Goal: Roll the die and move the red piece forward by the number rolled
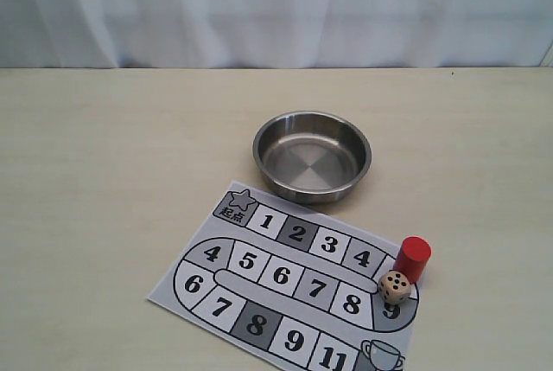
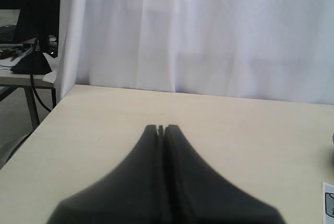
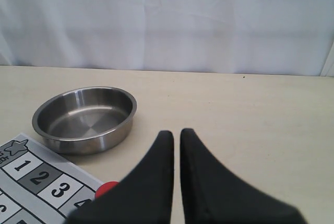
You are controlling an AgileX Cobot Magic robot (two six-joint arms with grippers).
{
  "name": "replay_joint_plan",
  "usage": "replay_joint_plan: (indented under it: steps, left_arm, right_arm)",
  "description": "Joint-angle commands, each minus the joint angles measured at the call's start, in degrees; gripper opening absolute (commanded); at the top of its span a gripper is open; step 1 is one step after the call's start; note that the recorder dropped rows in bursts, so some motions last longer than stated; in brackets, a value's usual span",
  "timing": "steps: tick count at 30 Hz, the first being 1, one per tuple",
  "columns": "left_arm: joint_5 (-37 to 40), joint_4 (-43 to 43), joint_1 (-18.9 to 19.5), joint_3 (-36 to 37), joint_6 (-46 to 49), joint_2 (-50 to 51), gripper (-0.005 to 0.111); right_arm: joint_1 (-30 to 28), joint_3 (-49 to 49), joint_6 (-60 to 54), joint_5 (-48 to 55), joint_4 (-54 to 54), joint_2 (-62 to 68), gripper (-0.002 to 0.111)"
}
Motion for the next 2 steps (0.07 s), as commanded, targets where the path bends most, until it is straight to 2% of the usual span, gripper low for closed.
replay_joint_plan:
  steps: [1,2]
  left_arm:
    - [-0.29,-0.09,-0.36,-0.34,-0.11,-0.06,0.000]
    - [-0.29,-0.09,-0.36,-0.34,-0.11,-0.06,0.000]
  right_arm:
    - [-0.14,0.21,0.39,0.16,-0.34,-0.22,0.004]
    - [-0.14,0.21,0.39,0.16,-0.34,-0.22,0.004]
